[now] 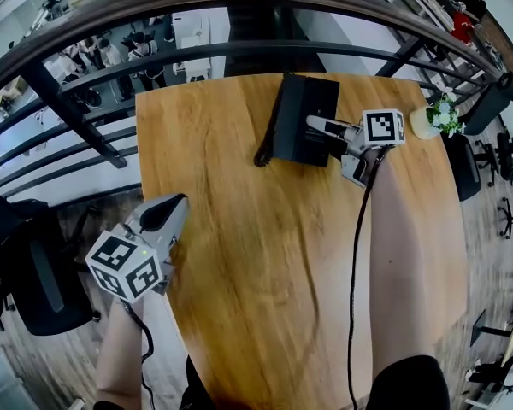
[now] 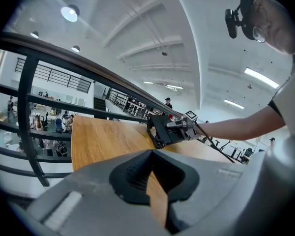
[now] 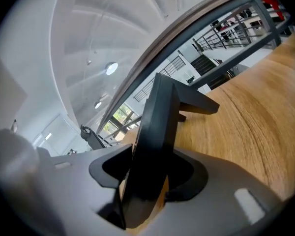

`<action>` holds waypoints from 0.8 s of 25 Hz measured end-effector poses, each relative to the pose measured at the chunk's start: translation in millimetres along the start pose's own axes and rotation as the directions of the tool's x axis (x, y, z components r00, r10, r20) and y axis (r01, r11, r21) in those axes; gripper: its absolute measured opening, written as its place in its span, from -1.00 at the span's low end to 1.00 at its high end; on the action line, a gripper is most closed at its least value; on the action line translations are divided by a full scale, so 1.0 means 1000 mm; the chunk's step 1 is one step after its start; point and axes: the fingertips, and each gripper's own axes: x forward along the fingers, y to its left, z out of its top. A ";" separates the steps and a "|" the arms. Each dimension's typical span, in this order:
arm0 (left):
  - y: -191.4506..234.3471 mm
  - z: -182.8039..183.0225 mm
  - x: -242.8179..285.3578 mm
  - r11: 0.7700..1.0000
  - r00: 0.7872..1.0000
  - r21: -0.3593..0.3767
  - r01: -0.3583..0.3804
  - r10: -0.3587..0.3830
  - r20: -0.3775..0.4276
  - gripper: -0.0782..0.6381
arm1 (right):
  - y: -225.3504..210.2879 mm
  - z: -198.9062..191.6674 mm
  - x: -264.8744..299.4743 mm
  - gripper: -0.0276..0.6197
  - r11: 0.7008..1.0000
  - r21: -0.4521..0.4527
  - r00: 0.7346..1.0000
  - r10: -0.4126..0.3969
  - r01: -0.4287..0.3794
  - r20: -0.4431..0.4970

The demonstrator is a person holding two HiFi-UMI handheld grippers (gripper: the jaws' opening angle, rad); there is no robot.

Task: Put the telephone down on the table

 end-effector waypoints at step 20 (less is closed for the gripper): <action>-0.011 -0.006 -0.040 1.000 1.000 -0.004 0.008 -0.008 0.002 -0.78 | -0.013 -0.028 -0.022 0.27 0.835 -0.292 0.883 -0.416 0.466 0.217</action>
